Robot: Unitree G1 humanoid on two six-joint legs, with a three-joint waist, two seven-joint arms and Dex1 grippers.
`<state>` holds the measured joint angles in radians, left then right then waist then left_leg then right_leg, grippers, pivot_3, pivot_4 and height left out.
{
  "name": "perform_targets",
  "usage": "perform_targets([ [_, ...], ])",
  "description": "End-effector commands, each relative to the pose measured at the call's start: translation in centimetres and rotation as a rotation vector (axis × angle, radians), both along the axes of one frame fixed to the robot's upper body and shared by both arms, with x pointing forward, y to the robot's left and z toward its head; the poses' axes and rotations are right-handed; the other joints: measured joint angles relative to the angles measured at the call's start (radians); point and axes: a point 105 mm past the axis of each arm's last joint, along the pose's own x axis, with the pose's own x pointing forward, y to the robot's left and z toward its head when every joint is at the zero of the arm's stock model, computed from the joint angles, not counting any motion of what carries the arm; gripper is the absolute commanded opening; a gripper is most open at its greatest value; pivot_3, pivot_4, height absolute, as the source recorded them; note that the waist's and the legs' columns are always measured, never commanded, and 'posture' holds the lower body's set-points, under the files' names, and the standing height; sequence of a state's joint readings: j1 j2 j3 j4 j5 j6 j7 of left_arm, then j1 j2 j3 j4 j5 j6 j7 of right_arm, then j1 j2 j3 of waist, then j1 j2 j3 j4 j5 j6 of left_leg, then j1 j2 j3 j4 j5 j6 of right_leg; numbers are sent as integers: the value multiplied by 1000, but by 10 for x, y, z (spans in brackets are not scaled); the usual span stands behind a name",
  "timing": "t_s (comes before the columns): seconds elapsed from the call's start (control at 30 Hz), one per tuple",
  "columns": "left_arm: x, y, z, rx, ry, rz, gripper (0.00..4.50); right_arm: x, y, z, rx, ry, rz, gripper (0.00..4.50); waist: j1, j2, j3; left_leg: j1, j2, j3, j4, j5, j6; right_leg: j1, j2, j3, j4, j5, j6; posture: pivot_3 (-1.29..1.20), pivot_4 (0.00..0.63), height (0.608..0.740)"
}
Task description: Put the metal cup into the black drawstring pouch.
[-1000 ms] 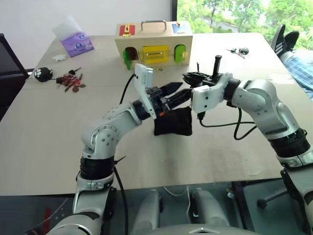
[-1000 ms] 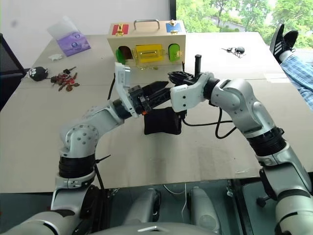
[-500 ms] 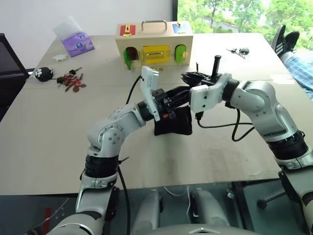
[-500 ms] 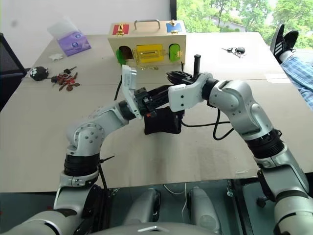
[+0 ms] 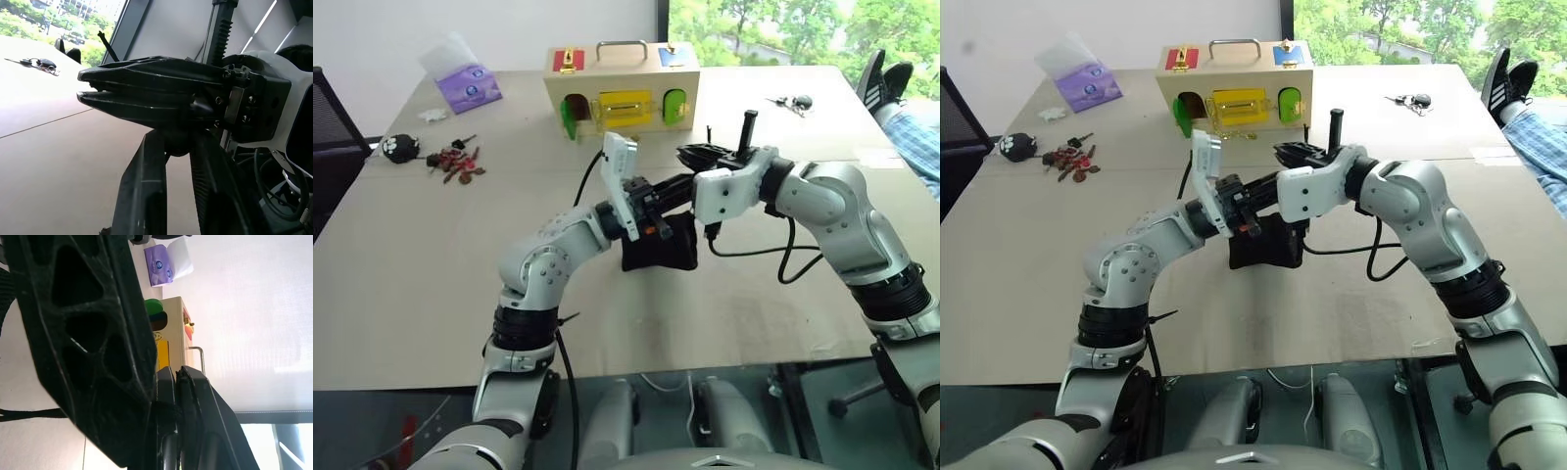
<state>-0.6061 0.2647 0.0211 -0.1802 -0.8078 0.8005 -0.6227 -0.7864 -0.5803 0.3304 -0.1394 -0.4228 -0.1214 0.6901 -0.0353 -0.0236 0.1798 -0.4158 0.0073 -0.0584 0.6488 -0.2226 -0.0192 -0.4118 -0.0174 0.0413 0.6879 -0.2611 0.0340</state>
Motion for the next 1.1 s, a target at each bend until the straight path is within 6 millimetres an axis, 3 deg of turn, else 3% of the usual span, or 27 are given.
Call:
perform_targets([
  [0.03,-4,-1,7,-7,-47,-19,156,-4,-4,15,50,-27,-4,0,0,0,0,0,0,0,0,0,0,0,0,0,0,0,0,0,150,740],
  [0.17,0,6,-5,36,-23,14,156,13,-26,22,122,9,-117,0,0,0,0,0,0,0,0,0,0,0,0,0,0,0,0,0,150,740],
  [0.23,3,11,-15,78,-4,41,156,30,-49,27,155,17,-221,0,0,0,0,0,0,0,0,0,0,0,0,0,0,0,0,0,150,740],
  [0.4,8,25,-45,201,40,107,156,70,-131,30,295,63,-522,0,4,0,0,0,0,2,0,0,0,0,0,0,0,0,0,0,150,740],
  [0.6,16,43,-60,268,60,197,156,86,-187,12,416,159,-708,0,-5,0,0,0,0,5,0,0,1,0,0,2,0,0,0,0,150,740],
  [0.67,20,48,-62,283,57,224,155,87,-191,2,413,184,-713,0,-5,0,0,1,0,6,0,-1,2,0,0,2,0,0,0,0,150,740],
  [0.73,24,47,-60,295,30,240,155,85,-183,-9,472,254,-664,0,-5,0,0,1,0,6,0,-2,3,0,0,2,0,0,0,0,150,740],
  [0.93,30,15,-44,278,-53,195,155,65,-154,-66,559,600,-525,0,10,0,0,1,0,3,0,-2,4,3,0,0,0,0,0,0,150,740],
  [1.03,21,4,-20,188,-90,136,1553,47,-159,-91,533,696,-523,933,15,0,0,1,0,4,1,-2,5,3,0,0,-1,0,0,0,150,740],
  [1.1,16,8,-8,165,-103,140,2600,33,-165,-95,553,735,-525,1958,18,1,0,0,0,3,1,-2,4,2,0,0,-1,0,0,0,150,740],
])
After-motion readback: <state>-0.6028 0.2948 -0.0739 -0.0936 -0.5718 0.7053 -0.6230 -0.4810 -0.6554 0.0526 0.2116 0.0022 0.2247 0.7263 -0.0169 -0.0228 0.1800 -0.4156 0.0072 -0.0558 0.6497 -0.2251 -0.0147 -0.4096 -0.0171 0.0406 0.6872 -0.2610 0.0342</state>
